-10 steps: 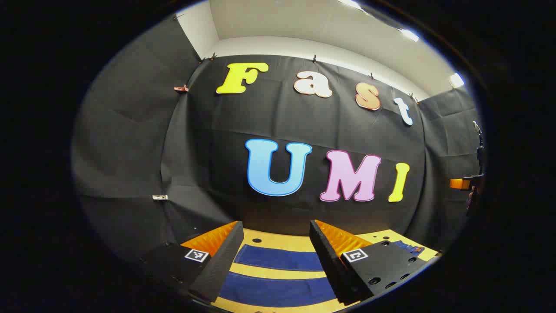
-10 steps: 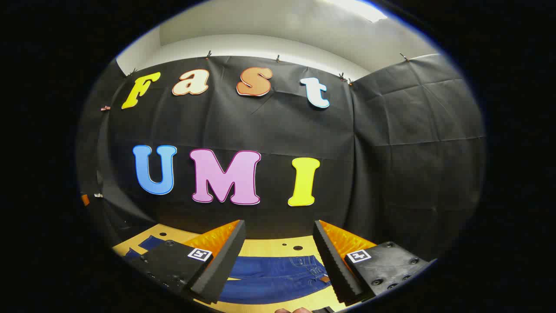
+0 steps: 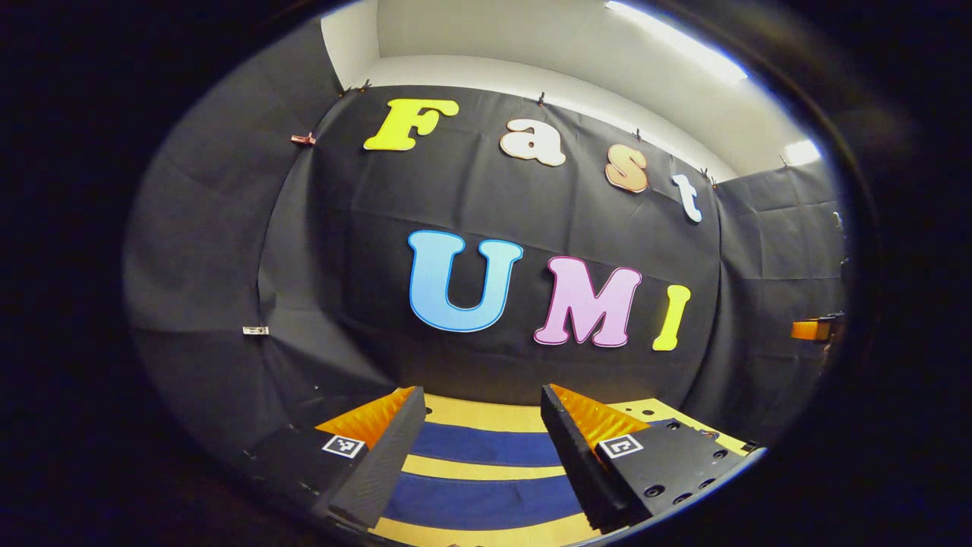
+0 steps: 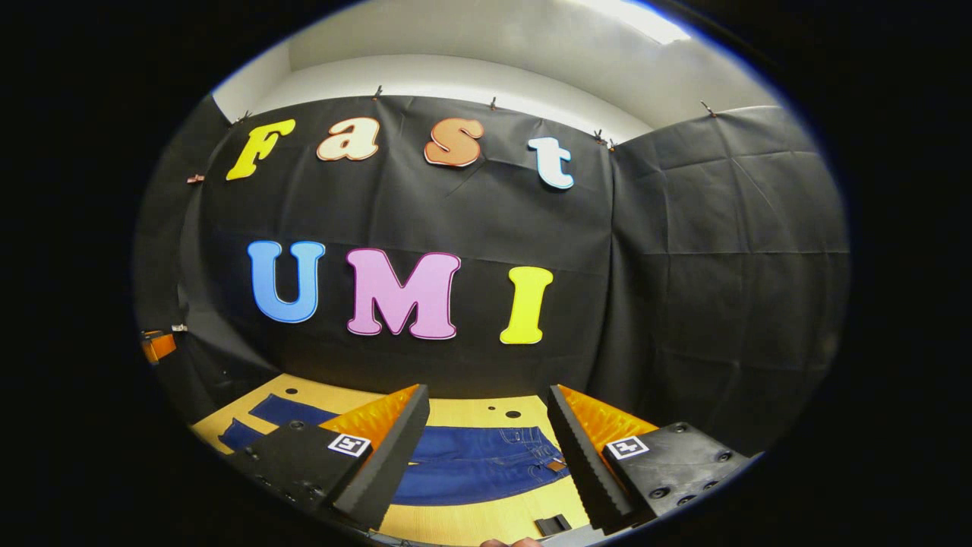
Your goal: Grasp the waist and the cuffs of the jeans and fold them to make the two legs overlap; first hold the waist and fold one-third of the jeans toward the cuffs, then hold the cuffs and fold the remaining one-third in the same direction to finish folding.
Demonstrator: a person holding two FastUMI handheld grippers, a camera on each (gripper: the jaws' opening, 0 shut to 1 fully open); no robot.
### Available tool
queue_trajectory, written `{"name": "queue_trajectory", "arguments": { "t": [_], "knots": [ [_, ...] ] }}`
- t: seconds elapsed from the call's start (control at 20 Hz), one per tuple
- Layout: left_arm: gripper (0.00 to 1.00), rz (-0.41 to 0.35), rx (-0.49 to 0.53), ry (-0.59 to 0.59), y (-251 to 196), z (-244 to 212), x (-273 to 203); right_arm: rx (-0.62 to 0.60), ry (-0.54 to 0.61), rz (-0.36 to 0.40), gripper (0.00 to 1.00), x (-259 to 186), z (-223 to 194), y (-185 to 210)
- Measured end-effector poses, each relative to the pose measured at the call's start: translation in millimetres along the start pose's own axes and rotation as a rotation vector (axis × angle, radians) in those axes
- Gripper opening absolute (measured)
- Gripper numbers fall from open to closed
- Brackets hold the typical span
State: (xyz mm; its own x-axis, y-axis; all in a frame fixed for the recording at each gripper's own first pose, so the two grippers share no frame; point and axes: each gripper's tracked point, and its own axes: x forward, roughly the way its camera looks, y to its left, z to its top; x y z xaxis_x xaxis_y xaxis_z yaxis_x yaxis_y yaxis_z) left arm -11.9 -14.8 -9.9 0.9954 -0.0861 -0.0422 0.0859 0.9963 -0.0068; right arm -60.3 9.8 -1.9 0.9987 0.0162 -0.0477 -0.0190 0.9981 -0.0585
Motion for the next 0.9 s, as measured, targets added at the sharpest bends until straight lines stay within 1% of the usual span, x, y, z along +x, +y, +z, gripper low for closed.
{"name": "queue_trajectory", "arguments": {
  "t": [0.1,0.2,0.3,0.4,0.55,0.65,0.75,0.8,0.85,0.9],
  "knots": [
    [0.96,-0.016,0.012,0.003,1.3,-0.6,-4.2,-0.030,-0.011,0.036,0.94,3.5,3.4,7.1],
    [0.96,-0.024,0.029,0.020,8.3,-5.2,-10.4,-0.082,-0.004,0.035,0.96,9.1,-2.1,-1.1],
    [0.96,-0.020,0.040,0.024,22.0,-5.7,-17.0,-0.102,0.008,0.041,0.96,14.2,-5.6,-4.7],
    [0.96,-0.024,0.066,0.036,31.3,-11.7,-20.7,-0.101,0.005,0.077,0.95,18.3,-7.2,0.1],
    [0.96,-0.042,0.138,0.084,37.6,-33.9,-27.7,-0.080,0.048,0.153,0.95,22.9,-30.2,14.8],
    [0.96,-0.064,0.184,0.103,35.0,-44.3,-29.5,-0.055,0.068,0.184,0.96,25.0,-44.1,26.6],
    [0.96,-0.108,0.209,0.111,27.6,-52.6,-26.4,-0.046,0.104,0.230,0.96,34.4,-68.2,39.4],
    [0.96,-0.137,0.221,0.128,23.8,-62.2,-22.7,-0.043,0.155,0.263,0.96,38.4,-91.0,47.3],
    [0.96,-0.172,0.239,0.164,22.1,-76.9,-19.7,-0.047,0.212,0.304,0.96,42.0,-115.8,54.8],
    [0.96,-0.236,0.263,0.222,16.7,-97.9,-18.5,-0.055,0.266,0.361,0.97,47.1,-139.9,63.4]
  ]
}}
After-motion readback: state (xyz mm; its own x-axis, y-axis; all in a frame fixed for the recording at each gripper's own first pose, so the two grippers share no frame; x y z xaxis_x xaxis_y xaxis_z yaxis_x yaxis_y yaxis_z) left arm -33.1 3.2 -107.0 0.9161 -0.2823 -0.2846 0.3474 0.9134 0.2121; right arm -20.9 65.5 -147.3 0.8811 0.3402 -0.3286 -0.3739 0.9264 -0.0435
